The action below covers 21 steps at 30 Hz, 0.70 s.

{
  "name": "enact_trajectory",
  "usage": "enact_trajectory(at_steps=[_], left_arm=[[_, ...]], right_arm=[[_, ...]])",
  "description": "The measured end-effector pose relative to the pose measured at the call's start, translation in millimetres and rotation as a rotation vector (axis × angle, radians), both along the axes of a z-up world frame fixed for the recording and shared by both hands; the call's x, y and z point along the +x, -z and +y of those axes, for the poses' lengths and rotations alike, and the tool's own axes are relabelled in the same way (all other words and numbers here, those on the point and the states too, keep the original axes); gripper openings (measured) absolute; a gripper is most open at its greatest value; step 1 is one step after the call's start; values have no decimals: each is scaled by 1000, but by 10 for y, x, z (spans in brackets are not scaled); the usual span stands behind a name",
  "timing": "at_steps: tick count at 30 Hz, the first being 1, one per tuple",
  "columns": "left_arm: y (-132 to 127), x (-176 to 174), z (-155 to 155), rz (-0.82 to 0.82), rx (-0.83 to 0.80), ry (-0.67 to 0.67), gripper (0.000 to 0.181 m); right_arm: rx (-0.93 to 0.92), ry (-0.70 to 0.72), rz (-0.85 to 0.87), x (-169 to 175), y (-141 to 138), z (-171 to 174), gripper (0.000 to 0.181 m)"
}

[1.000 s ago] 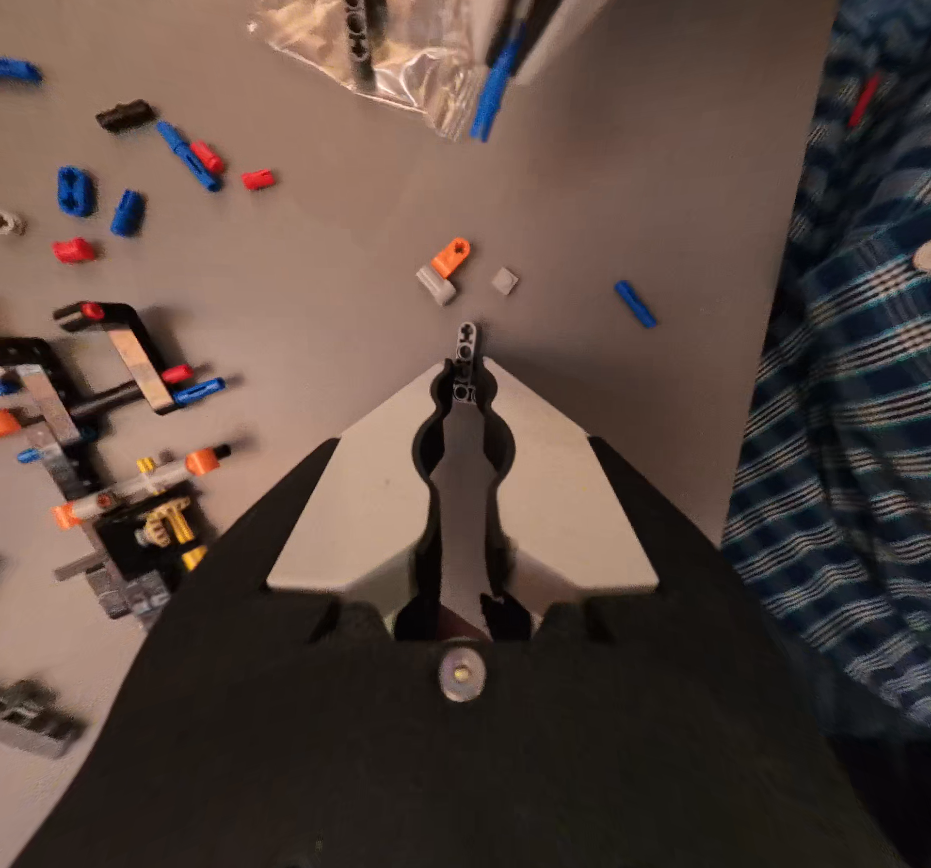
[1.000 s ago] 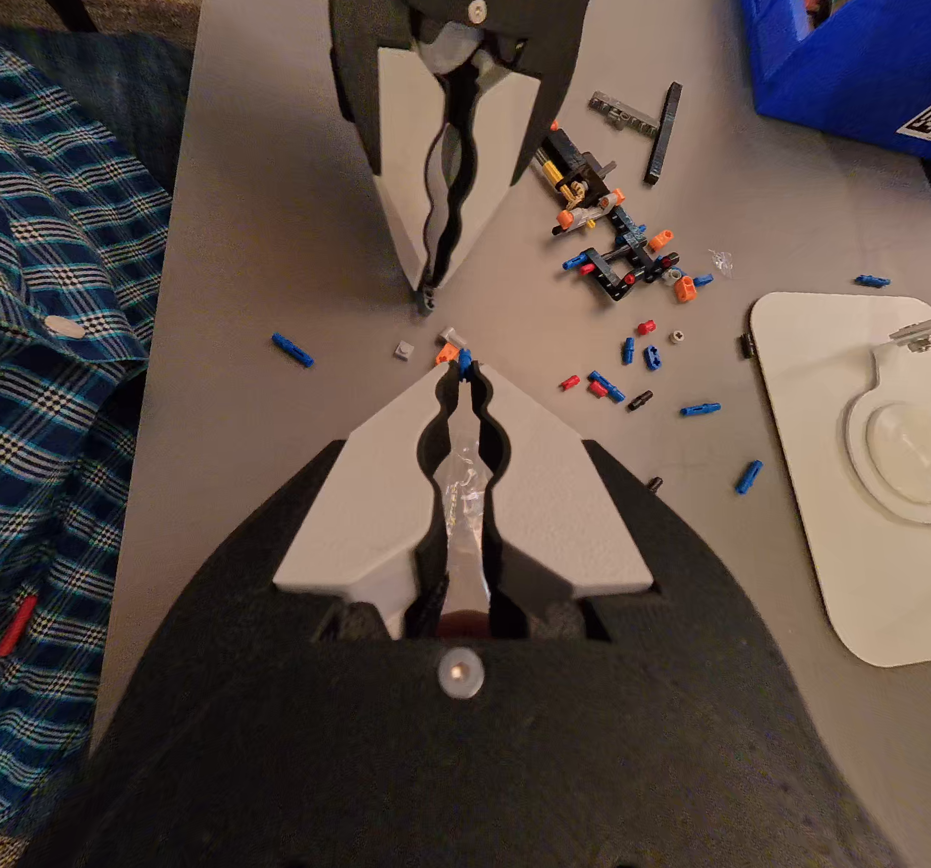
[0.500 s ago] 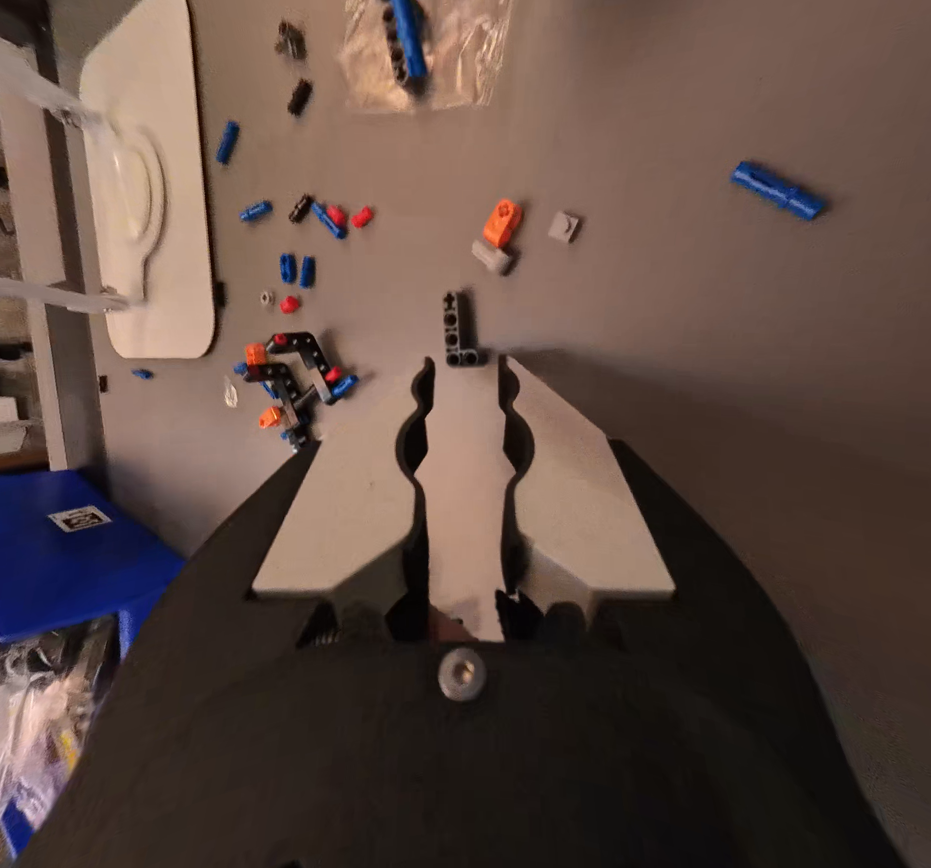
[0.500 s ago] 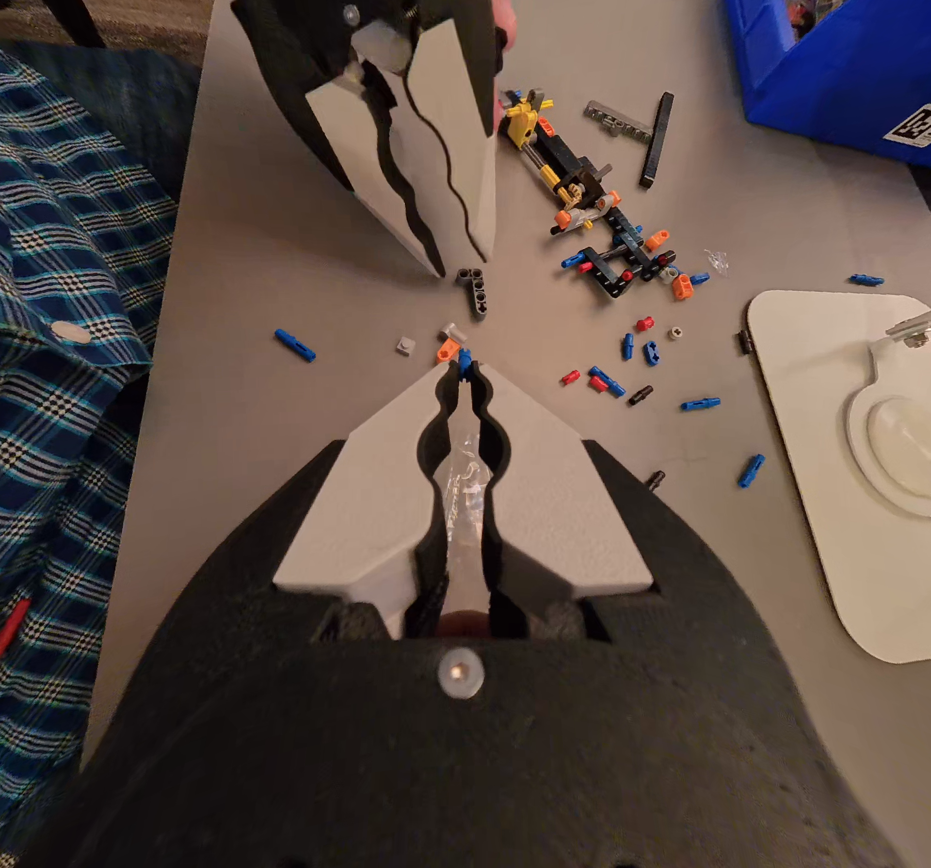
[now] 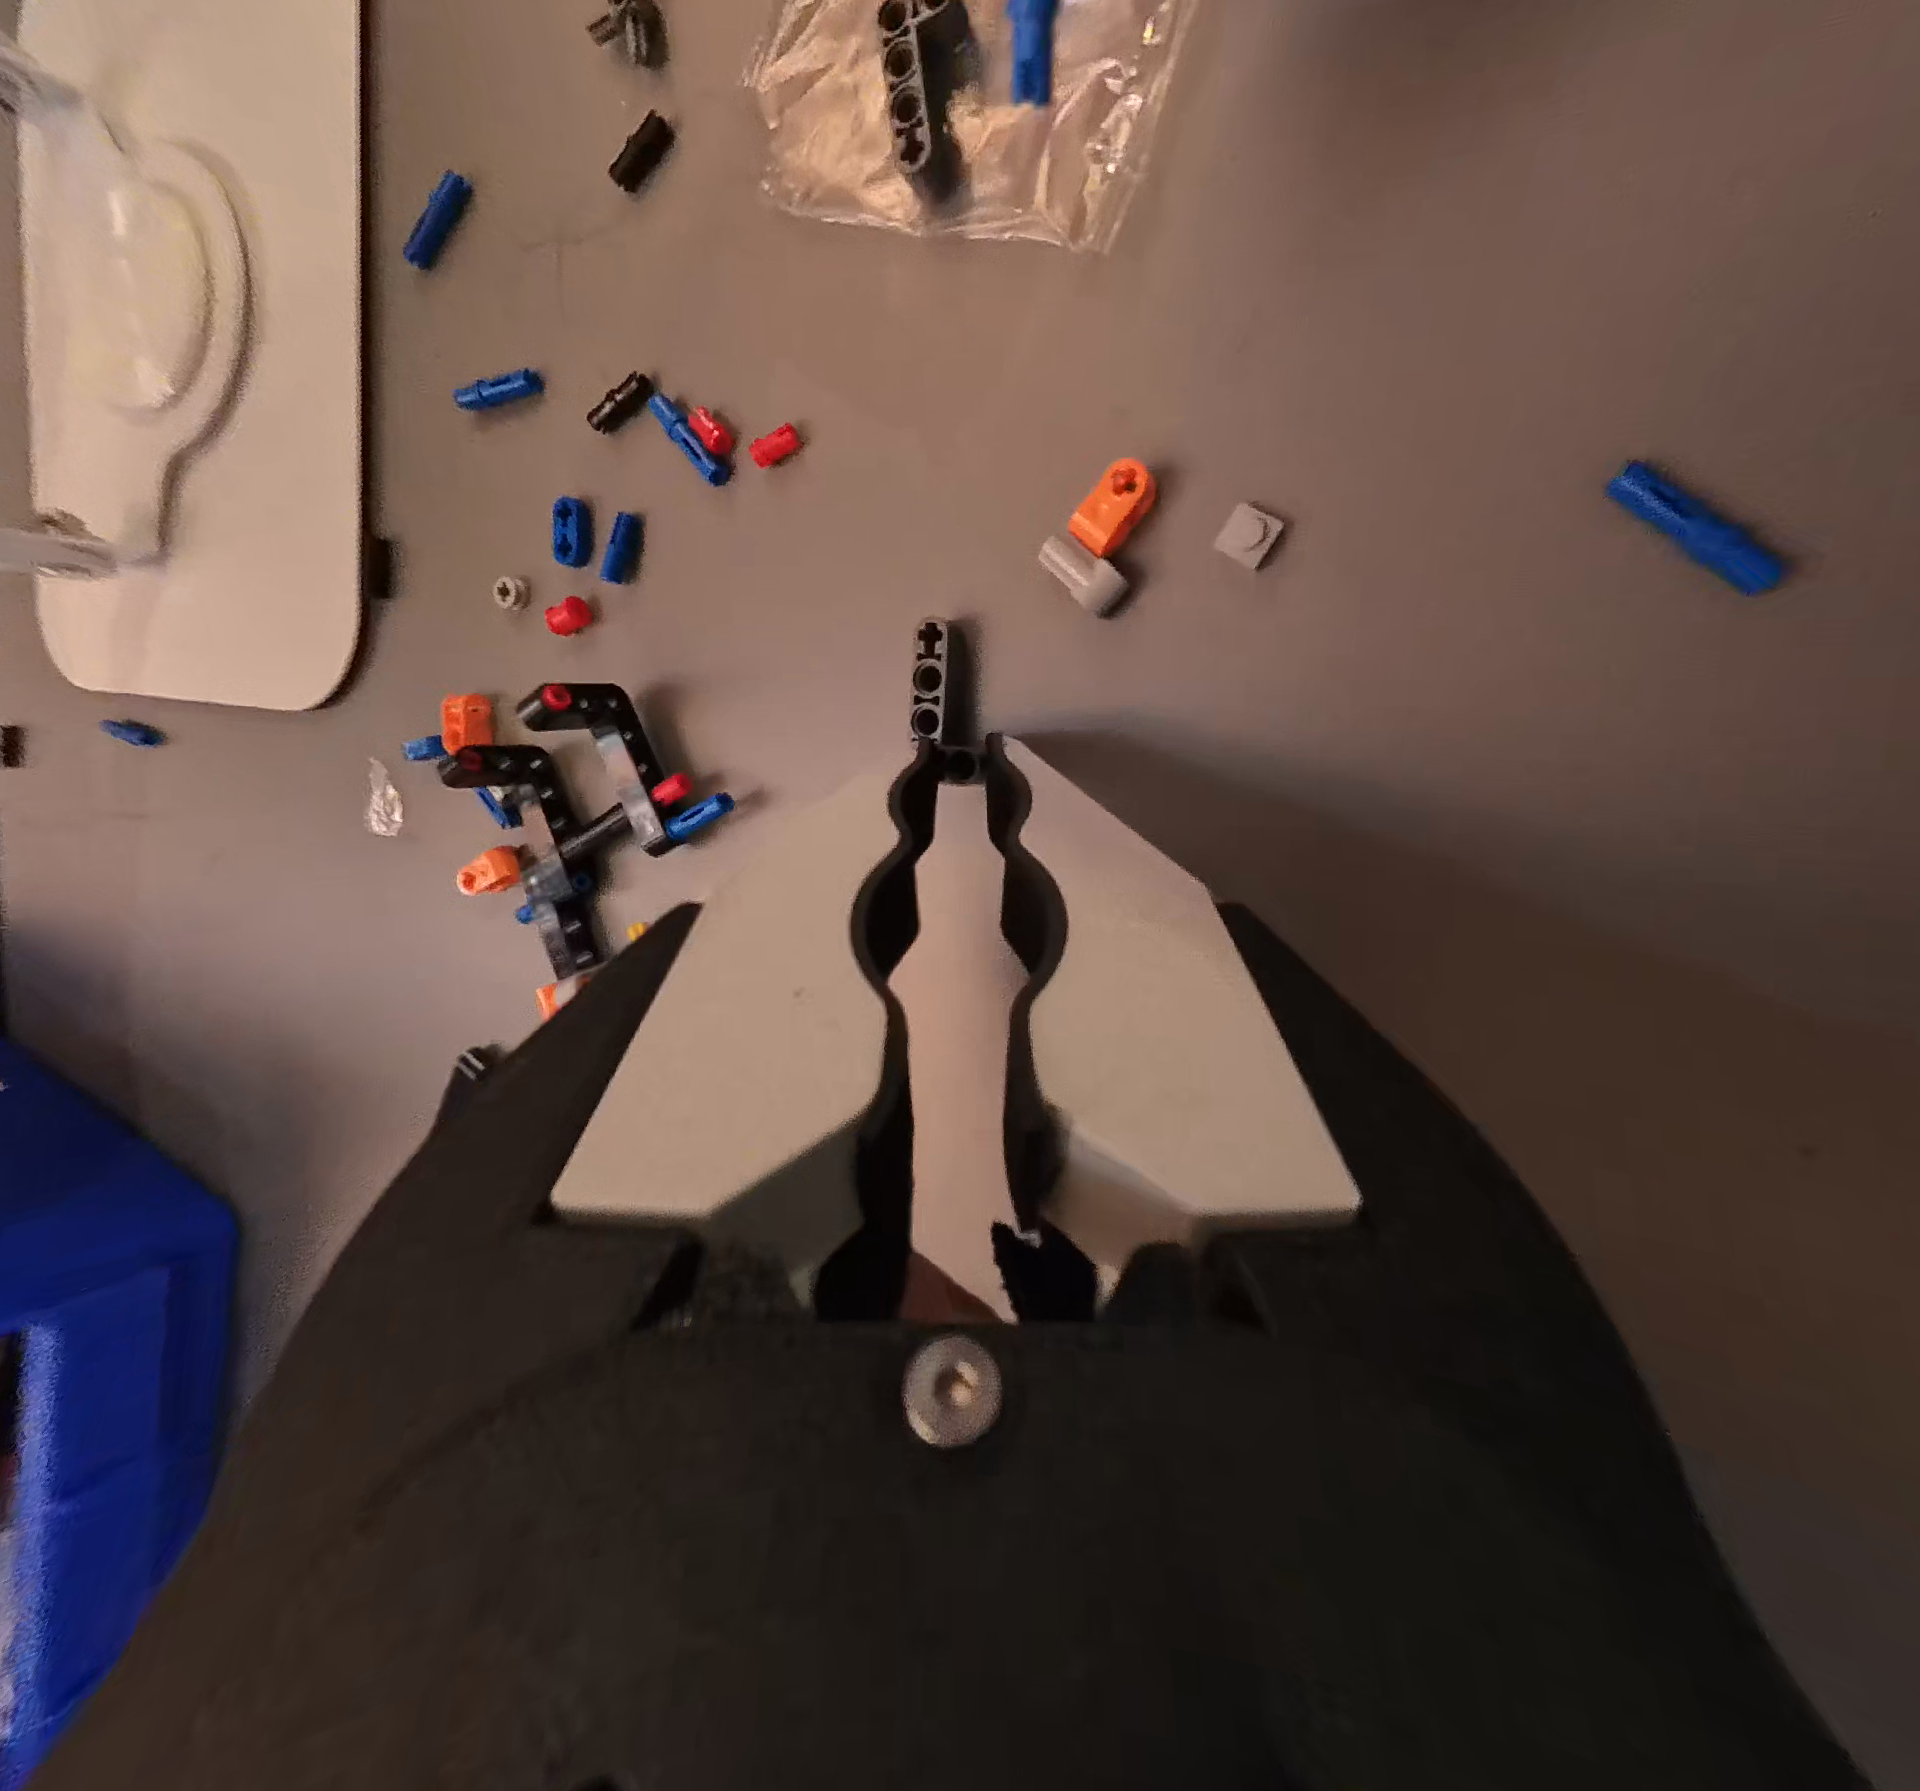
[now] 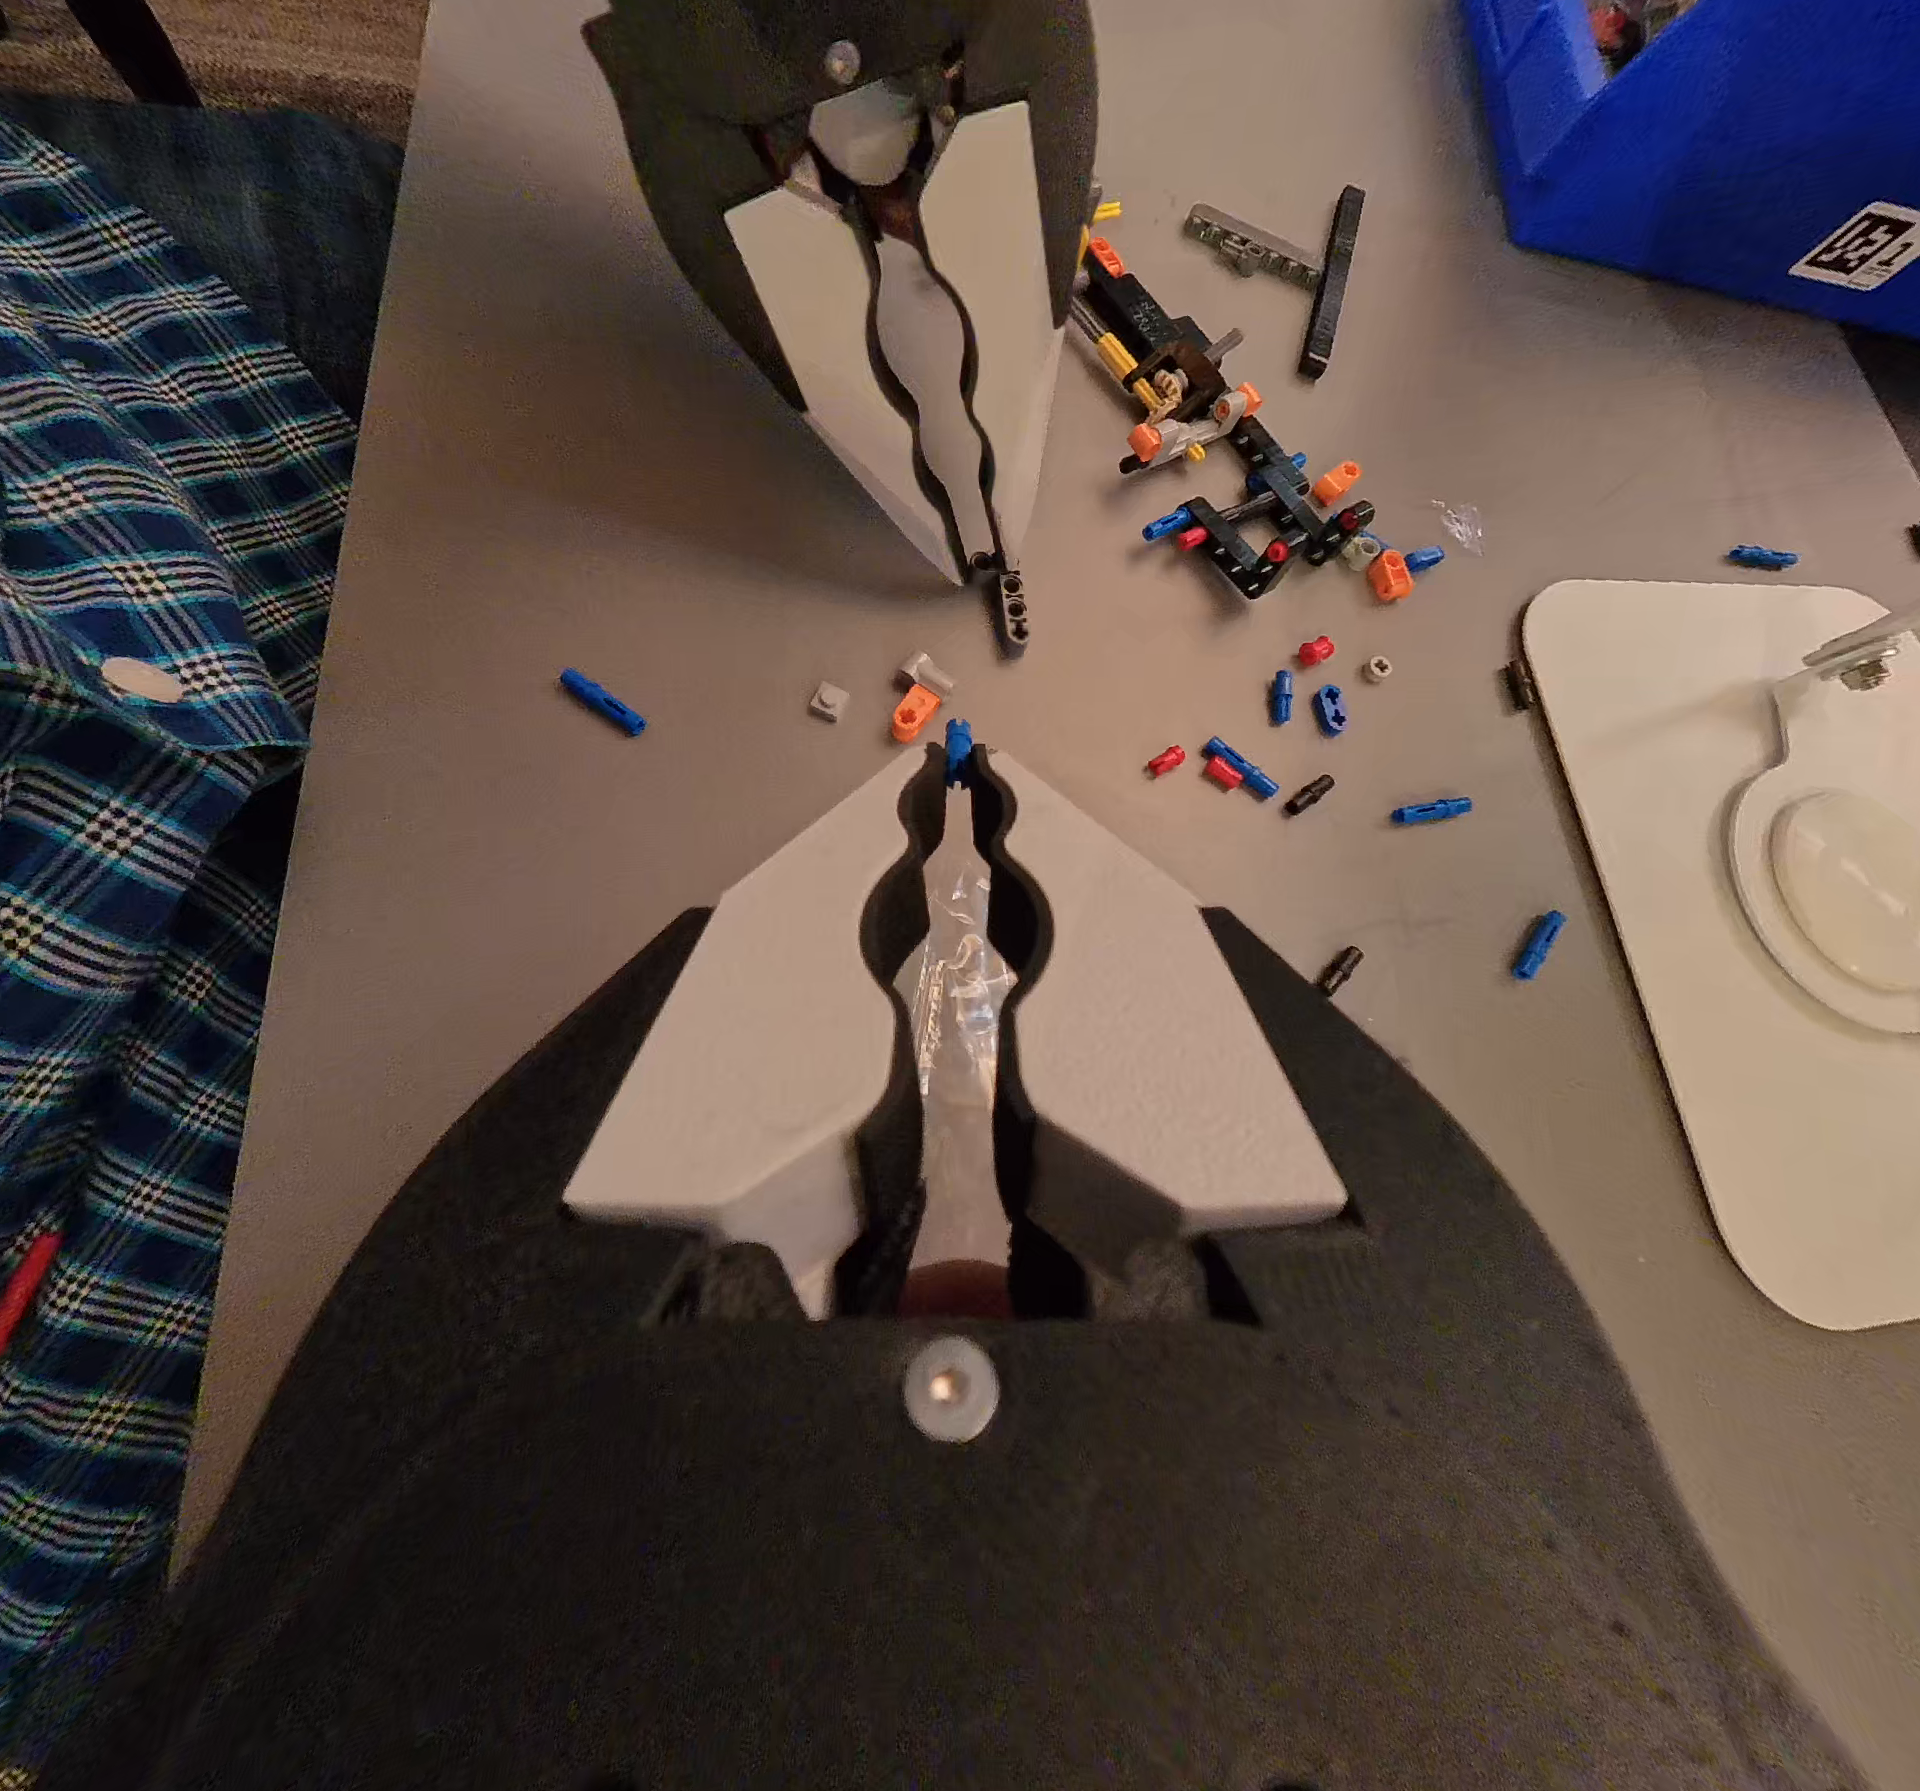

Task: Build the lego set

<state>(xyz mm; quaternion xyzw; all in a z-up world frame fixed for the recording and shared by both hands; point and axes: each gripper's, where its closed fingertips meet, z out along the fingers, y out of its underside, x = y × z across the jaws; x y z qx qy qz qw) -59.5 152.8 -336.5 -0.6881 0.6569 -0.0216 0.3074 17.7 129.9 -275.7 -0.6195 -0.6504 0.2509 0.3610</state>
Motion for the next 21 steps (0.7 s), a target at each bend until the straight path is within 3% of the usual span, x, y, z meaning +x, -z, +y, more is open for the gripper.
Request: enact_trajectory(at_steps=[1,6,12,15,21], left_arm=[[-4,4,0,-13,-35,-20,6],[-57,54,-117,-138,-286,-137,6],[-190,169,-338,-397,-684,-279,6],[-73,103,-324,-376,-696,-339,6],[-91,31,-133,-507,-689,-491,14]], right_arm=[[0,1,0,3,0,2,2],[-7,6,7,29,-3,12,2],[-22,2,11,36,21,6,2],[-25,1,11,37,24,5,2],[-30,6,16,43,21,17,2]])
